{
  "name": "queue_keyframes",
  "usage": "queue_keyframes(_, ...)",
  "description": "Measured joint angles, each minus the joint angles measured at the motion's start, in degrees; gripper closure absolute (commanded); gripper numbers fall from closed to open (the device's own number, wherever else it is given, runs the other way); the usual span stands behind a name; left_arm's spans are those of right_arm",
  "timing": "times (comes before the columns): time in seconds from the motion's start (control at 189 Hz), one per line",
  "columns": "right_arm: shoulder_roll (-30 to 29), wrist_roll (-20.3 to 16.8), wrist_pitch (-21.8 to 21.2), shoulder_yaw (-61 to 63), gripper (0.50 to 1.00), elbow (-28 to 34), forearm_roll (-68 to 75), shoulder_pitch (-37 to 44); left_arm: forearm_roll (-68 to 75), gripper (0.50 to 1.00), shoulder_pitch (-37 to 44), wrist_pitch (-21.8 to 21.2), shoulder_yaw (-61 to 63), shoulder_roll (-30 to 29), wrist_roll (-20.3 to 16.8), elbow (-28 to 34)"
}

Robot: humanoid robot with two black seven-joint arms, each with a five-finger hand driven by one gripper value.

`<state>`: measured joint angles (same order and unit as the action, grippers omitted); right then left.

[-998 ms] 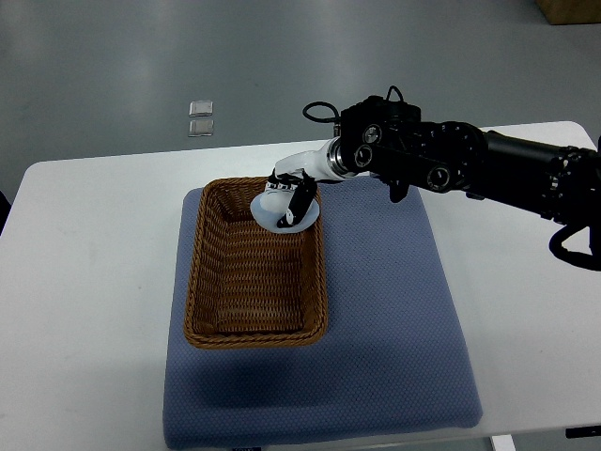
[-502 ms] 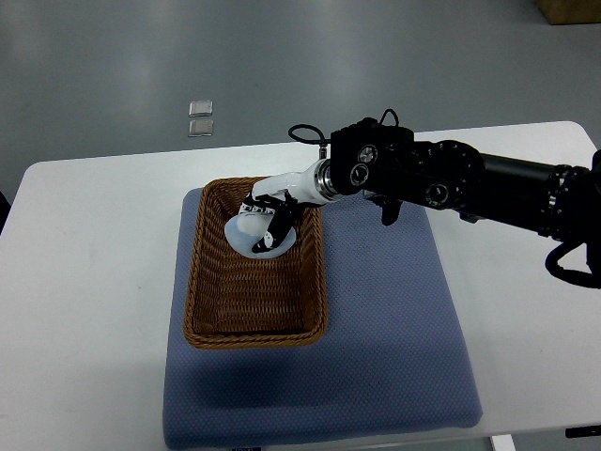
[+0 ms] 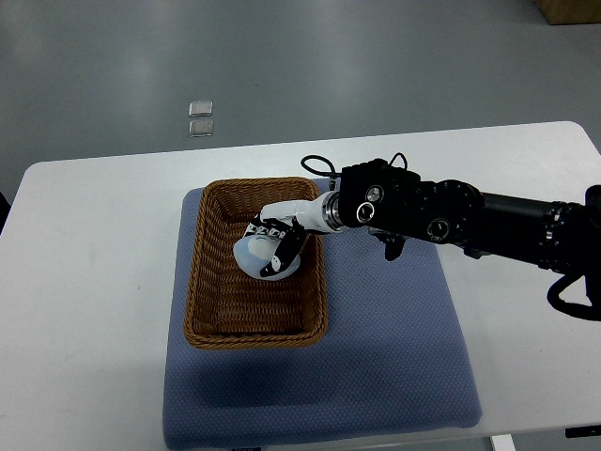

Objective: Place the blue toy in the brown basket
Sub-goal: 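Carry the toy over the wicker basket and lower it inside, then open the right hand fingers to release the toy in the basket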

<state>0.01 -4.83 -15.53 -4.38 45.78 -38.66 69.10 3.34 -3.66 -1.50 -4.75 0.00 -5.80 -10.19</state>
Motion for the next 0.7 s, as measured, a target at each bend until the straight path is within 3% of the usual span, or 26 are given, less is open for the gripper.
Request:
queue_keyframes(0.079,0.0,0.4,0.0,0.0,0.601,0.0,0.0,-0.1,0.0,0.5,0.0,0.0,0.0,0.0,0.0,0.0)
queue_keyframes(0.697,0.0,1.0,-4.3,6.0,0.595,-0.3,0.4,3.4,0.0,0.5,0.0,0.0,0.1,0.0,0.0,0.1)
